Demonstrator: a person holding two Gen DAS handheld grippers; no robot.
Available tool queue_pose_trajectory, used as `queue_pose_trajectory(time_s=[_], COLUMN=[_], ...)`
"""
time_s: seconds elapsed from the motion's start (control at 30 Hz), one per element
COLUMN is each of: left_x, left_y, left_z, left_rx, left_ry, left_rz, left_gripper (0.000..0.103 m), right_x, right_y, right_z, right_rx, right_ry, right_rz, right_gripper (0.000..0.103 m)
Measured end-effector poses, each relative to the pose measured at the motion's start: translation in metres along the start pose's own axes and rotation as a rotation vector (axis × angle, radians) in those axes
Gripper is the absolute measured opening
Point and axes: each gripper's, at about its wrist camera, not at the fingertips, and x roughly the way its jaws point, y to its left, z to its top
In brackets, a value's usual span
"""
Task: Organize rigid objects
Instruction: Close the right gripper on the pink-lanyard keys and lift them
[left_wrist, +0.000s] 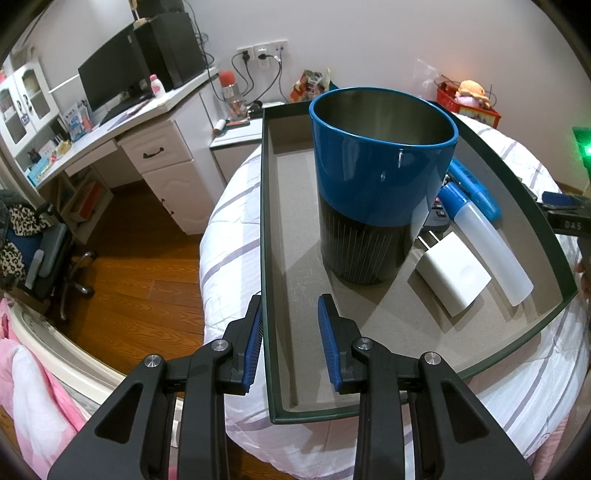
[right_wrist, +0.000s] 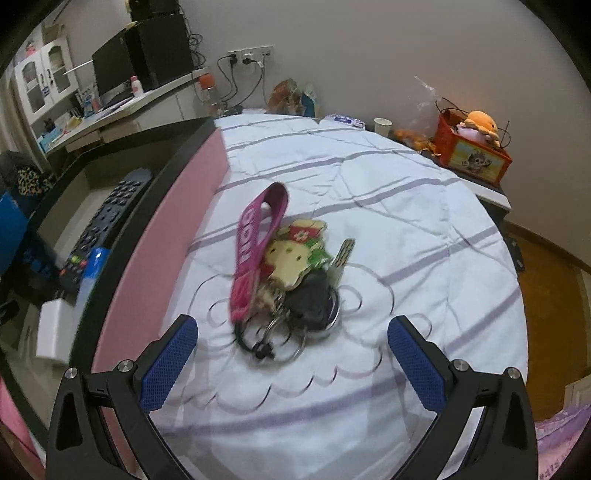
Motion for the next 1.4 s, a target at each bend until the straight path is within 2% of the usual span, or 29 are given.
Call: queue_pose_trajectory(time_s=[0.1, 0.43, 0.73, 0.83, 0.9, 1.0, 1.13, 1.4], left_x=[-0.001, -0.001, -0.001, -0.001, -0.001, -0.001, -0.001, -0.001], left_y=[0.0, 0.001, 0.001, 0.001, 0.001, 0.001, 0.001, 0.001], left_z=[0.0, 0.001, 0.0, 0.0, 0.0, 0.0, 0.0, -0.001], left_rx=[0.003, 0.005, 0.004, 0.004, 0.005, 0.004, 0.004, 0.004], left_ry=[-0.002, -0.004, -0.004, -0.004, -0.004, -0.004, -0.005, -0.005], left_rz=[0.005, 0.009, 0.009, 0.009, 0.01, 0.009, 0.007, 0.008], left_gripper=[0.029, 0.029, 0.029, 0.029, 0.029, 0.029, 0.029, 0.029], right_x=[0.011, 0.021, 0.026, 0.022, 0.015, 0.009, 0.003, -0.009], right_y=[0.0, 0.0, -0.004, -0.006, -0.01, -0.016, -0.018, -0.009], right_z=[0.002, 0.012, 0.016, 0.015, 0.012, 0.008, 0.003, -0.012], right_rx=[-0.002, -0.006, -0.005, 0.009, 0.032, 0.051, 0.056, 0.051], right_ry=[0.018, -0.002, 0.003, -0.006, -0.026, -0.037, -0.047, -0.042], right_rz=[-0.022, -0.057, -0.032, -0.042, -0.043, -0.017, -0.001, 0.001], right_gripper=[0.103, 0.103, 0.101, 0.09, 0.066, 0.038, 0.032, 0.03])
